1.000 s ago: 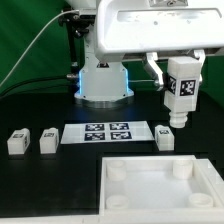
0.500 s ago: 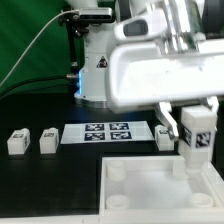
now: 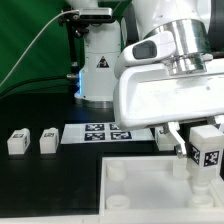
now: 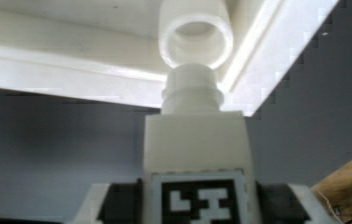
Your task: Assemble one leg
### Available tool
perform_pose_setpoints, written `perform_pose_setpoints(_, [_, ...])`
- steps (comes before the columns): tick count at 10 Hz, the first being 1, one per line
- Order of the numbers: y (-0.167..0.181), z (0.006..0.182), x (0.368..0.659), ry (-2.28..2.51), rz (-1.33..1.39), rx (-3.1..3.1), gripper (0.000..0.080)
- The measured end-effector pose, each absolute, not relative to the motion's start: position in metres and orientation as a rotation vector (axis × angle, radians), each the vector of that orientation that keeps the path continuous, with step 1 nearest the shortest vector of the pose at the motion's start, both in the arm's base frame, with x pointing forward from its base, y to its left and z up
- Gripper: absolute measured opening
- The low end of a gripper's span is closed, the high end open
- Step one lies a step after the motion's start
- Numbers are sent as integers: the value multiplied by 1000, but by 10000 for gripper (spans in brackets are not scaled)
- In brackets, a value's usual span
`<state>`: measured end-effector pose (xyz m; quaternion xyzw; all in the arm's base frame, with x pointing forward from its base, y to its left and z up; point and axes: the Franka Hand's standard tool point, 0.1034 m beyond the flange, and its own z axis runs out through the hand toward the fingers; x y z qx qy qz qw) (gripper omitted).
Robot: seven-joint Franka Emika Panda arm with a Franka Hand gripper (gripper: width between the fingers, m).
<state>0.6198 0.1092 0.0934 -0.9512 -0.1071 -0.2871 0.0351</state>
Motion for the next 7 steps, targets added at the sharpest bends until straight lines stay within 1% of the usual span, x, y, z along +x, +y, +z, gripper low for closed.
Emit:
perform_pose_setpoints(2, [115, 83, 617, -339, -864, -2923, 288])
perform_pose_setpoints(3, [114, 80, 617, -337, -859, -2925, 288])
perform_pose_setpoints(5, [112, 68, 613, -338, -839, -2932, 288])
perform_pose_setpoints(7, [113, 65, 615, -334, -890, -2918, 288])
